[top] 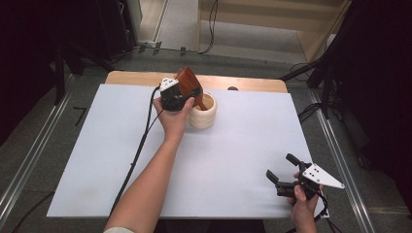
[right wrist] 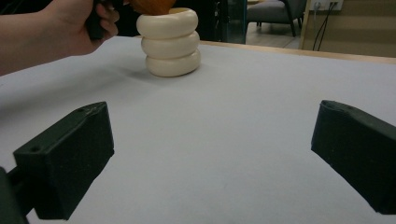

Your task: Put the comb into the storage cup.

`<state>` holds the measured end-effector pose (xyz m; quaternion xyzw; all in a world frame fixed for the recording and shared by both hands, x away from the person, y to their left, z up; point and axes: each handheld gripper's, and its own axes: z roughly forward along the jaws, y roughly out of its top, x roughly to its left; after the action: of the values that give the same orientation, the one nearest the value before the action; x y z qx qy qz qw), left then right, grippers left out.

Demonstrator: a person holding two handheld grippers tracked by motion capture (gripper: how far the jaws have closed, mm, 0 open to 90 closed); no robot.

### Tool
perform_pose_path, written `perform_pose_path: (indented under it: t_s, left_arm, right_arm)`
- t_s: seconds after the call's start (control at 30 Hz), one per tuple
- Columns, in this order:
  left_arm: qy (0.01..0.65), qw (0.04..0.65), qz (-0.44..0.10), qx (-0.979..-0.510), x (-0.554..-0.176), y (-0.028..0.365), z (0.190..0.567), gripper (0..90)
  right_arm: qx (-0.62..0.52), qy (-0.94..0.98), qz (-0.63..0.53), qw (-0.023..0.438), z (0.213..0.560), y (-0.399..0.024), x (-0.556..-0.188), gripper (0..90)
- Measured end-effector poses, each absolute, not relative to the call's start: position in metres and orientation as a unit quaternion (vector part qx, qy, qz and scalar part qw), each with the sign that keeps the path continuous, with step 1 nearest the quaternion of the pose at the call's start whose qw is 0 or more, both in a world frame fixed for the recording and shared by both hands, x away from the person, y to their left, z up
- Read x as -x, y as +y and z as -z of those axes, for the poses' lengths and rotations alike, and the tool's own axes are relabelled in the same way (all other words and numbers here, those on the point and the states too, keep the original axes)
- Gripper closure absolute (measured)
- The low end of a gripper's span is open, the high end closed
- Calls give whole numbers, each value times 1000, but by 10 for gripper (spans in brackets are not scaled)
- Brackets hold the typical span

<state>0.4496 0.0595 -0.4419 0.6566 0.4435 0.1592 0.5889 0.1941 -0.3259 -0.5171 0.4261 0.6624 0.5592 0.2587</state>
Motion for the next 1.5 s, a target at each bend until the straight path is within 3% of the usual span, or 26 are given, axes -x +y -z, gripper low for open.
perform_pose_path:
  t_s: [0.57,1.0,1.5]
  left_arm:
    - [443,576,-165,-667,-452,68,442,348]
    - [426,584,-148,-675,-449,71,439,25]
    - [421,568,-169,-687,-445,72,437,0]
  right_arm:
    - [-426,661,-560,259,517,-326,-195,0]
    - [-427,663,-558,260,517,-326,-195,0]
    - [-423,663,-560,260,517,-326,-195,0]
